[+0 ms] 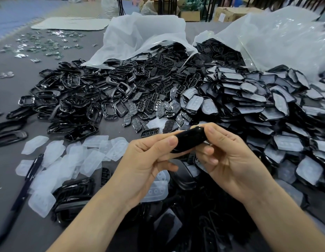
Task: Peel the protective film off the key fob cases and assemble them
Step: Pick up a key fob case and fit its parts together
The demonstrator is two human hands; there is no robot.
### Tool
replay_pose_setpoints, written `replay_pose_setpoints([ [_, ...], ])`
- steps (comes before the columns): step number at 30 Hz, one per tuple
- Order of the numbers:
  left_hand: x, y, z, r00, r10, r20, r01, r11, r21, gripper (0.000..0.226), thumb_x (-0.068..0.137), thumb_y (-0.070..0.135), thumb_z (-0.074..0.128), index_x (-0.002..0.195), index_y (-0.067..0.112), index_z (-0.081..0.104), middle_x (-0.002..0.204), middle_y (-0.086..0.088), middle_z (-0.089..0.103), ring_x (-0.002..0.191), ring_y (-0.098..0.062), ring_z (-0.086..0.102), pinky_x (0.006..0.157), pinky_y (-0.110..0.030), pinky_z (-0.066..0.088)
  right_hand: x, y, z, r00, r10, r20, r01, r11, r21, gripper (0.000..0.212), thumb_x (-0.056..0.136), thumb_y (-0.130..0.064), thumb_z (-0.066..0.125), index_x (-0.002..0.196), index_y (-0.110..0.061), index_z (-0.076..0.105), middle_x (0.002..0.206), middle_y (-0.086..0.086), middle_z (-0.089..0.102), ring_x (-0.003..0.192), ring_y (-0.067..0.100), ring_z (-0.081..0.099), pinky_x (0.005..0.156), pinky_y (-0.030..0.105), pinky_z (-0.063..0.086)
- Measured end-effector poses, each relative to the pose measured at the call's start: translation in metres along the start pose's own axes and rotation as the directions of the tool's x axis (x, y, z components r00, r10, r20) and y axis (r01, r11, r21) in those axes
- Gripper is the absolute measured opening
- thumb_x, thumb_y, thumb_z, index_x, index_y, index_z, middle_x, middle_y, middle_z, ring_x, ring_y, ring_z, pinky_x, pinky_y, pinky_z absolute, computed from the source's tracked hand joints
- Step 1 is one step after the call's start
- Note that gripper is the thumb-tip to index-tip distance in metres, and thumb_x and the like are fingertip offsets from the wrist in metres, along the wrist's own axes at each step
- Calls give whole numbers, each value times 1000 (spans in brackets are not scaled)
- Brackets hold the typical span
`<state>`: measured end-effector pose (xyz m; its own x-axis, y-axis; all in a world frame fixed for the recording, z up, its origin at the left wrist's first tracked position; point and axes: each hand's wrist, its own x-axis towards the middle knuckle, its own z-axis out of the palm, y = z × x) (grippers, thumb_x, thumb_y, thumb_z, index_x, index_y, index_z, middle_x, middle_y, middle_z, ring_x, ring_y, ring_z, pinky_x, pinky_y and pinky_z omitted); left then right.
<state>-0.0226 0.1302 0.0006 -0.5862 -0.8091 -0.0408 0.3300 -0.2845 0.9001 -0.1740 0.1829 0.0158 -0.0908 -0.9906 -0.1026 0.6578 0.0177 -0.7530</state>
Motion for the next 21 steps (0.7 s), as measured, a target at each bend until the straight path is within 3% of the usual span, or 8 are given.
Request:
replay_pose_setpoints([
  [2, 0, -1, 1, 1000, 23, -8, -23, 1000, 7, 20, 76, 18, 63, 88, 16, 79, 79, -3, 75, 66, -4, 68, 51, -14, 50, 1, 1, 0, 1000, -5, -22, 6, 999, 31, 16, 62, -20, 69, 71, -7, 74, 68, 1, 61, 47, 2, 47, 39, 11, 38],
  [7, 2, -3, 1, 995, 97, 30, -97, 995, -1, 21, 68, 17, 76, 89, 19, 79, 94, -3, 76, 89, -10, 71, 74, -17, 54, 3, 3, -1, 998, -15, -63, 21, 995, 102, 19, 60, -17, 71, 72, -2, 71, 66, 2, 60, 50, 3, 51, 42, 11, 42],
  [11, 1, -1, 1, 980, 196, 24, -198, 973, 119, 18, 74, 17, 75, 89, 25, 79, 92, 1, 76, 90, -11, 71, 77, -20, 55, 3, 0, -2, 996, -44, -78, 45, 999, 9, 13, 69, -15, 64, 72, -3, 66, 65, 1, 60, 50, 5, 56, 45, 12, 46],
  [13, 0, 1, -2, 920, 387, 64, -371, 804, 465, 19, 77, 23, 74, 95, 29, 77, 93, 7, 76, 88, -10, 71, 76, -24, 56, 4, -1, -3, 993, -89, -75, 82, 993, -89, 12, 71, -15, 61, 71, -3, 63, 65, 3, 60, 51, 7, 56, 46, 14, 48],
  [14, 0, 1, -2, 862, 481, 161, -468, 633, 616, 20, 80, 22, 73, 100, 26, 75, 97, 9, 74, 90, -8, 69, 76, -23, 55, 4, -3, -5, 992, -105, -69, 95, 986, -134, 13, 71, -16, 62, 70, -3, 61, 65, 4, 60, 51, 8, 56, 47, 16, 48],
  [16, 1, -1, -3, 745, 560, 362, -606, 340, 719, 18, 86, 14, 67, 102, 15, 72, 106, 4, 71, 100, -3, 66, 85, -16, 51, 5, -7, -9, 993, -102, -61, 85, 969, -231, 12, 69, -14, 64, 72, -2, 59, 66, 5, 59, 54, 10, 57, 50, 18, 49],
  [18, 2, -7, -4, 700, 547, 458, -643, 204, 738, 19, 86, 8, 63, 103, 5, 73, 108, -3, 70, 105, -9, 66, 92, -21, 51, 4, -13, -15, 995, -60, -75, 30, 937, -349, 12, 67, -8, 66, 77, -3, 61, 69, 7, 60, 57, 12, 59, 53, 18, 51],
  [21, 3, -12, -6, 694, 483, 535, -658, 123, 743, 21, 86, 6, 62, 104, 2, 72, 107, -8, 70, 106, -19, 66, 92, -33, 53, 2, -19, -22, 991, 29, -129, -87, 882, -464, 19, 68, 1, 67, 85, -5, 65, 73, 9, 63, 59, 16, 63, 55, 21, 53],
])
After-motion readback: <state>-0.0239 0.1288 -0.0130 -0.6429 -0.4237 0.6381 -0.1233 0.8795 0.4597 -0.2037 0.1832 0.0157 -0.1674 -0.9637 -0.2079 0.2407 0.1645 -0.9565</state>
